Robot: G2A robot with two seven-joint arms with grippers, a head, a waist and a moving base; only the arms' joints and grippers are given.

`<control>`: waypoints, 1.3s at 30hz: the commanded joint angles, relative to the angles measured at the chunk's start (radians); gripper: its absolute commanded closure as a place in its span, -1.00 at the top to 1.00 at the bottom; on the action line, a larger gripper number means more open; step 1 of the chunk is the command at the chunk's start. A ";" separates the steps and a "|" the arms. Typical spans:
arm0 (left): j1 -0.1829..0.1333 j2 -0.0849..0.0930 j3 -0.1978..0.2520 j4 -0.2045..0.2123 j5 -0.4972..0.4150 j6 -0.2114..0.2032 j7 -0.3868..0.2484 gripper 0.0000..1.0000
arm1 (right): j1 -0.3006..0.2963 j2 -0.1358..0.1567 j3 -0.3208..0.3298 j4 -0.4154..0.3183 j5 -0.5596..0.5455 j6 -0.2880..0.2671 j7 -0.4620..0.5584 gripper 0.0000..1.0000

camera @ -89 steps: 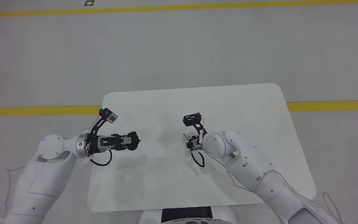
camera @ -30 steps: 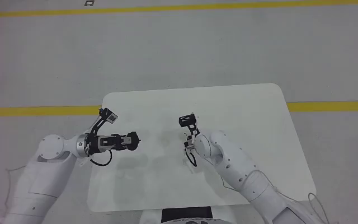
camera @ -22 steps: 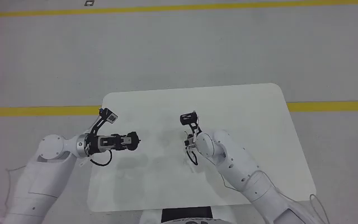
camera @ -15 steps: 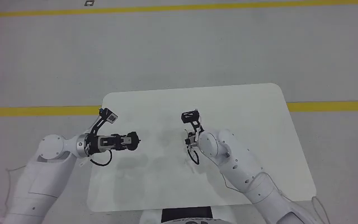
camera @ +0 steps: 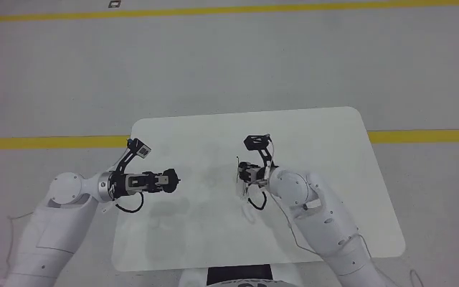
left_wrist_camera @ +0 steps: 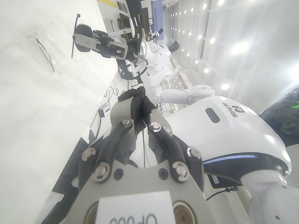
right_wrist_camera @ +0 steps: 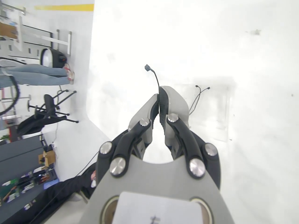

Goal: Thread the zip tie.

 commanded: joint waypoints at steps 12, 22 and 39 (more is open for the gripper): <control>0.000 0.000 0.000 0.000 0.000 0.000 0.000 -1.00 | -0.024 0.001 0.020 -0.011 0.071 -0.031 -0.059 -1.00; 0.000 0.000 0.000 0.000 0.000 0.000 0.000 -1.00 | -0.118 -0.001 0.051 -0.138 0.208 -0.090 -0.360 -1.00; 0.000 0.000 0.000 0.000 0.000 0.000 0.000 -1.00 | -0.185 0.006 0.010 -0.196 0.188 -0.177 -0.433 -1.00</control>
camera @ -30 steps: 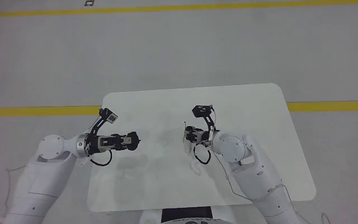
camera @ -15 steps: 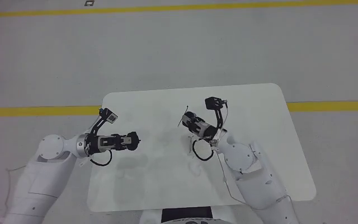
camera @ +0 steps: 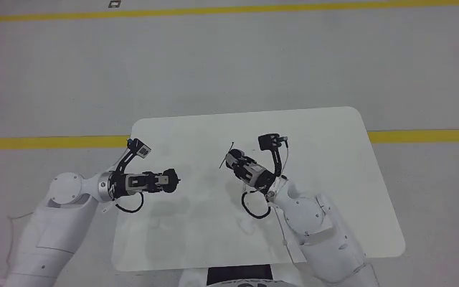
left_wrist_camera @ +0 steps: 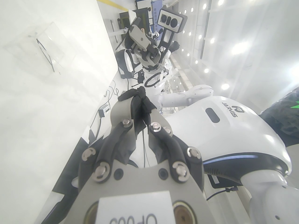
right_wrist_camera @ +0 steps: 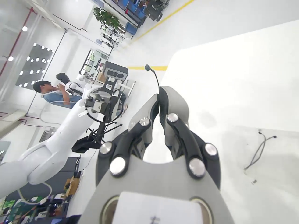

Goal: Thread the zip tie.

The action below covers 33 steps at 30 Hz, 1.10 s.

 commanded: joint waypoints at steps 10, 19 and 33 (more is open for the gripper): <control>0.000 0.000 0.000 0.000 0.000 0.000 0.000 -1.00 | -0.036 -0.001 -0.060 -0.035 -0.048 -0.036 -0.133 -1.00; 0.000 0.000 0.000 0.000 0.000 0.000 0.000 -1.00 | -0.096 -0.006 -0.115 -0.042 -0.094 -0.053 -0.357 -1.00; 0.022 -0.003 0.010 -0.001 0.035 0.000 0.082 -1.00 | -0.091 -0.005 -0.112 -0.046 -0.154 -0.025 -0.390 -1.00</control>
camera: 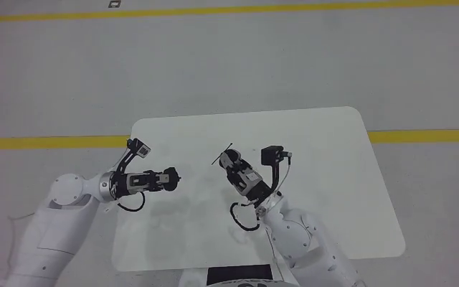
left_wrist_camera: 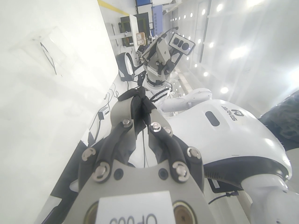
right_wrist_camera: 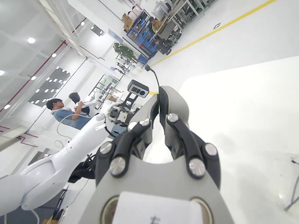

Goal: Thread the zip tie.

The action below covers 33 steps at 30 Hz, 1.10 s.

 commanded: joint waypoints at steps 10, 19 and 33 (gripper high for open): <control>0.027 -0.043 0.089 -0.082 0.087 -0.002 0.149 -1.00 | -0.068 0.014 0.035 -0.072 -0.139 0.082 -0.035 -1.00; -0.014 -0.083 0.138 -0.075 0.133 -0.002 0.190 -1.00 | -0.105 0.021 0.048 -0.093 -0.182 0.107 -0.044 -1.00; -0.026 -0.098 0.149 -0.062 0.125 -0.002 0.174 -1.00 | -0.116 0.023 0.048 -0.094 -0.187 0.113 -0.047 -1.00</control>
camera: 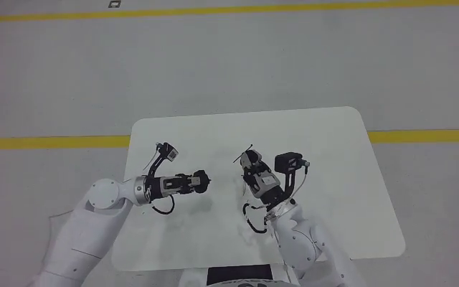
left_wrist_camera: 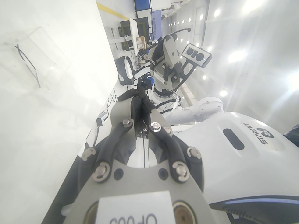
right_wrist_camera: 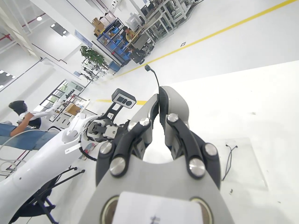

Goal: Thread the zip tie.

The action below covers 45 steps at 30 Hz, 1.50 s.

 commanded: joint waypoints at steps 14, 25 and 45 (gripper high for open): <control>-0.047 -0.022 0.084 -0.016 0.010 0.000 0.099 -1.00 | 0.000 0.000 0.000 0.000 0.000 0.000 0.000 -1.00; -0.047 -0.022 0.084 -0.016 0.010 0.000 0.099 -1.00 | 0.008 0.001 -0.016 -0.006 -0.020 -0.008 0.008 -1.00; -0.047 -0.022 0.084 -0.016 0.010 0.000 0.099 -1.00 | 0.014 0.004 -0.038 -0.013 -0.074 -0.022 0.027 -1.00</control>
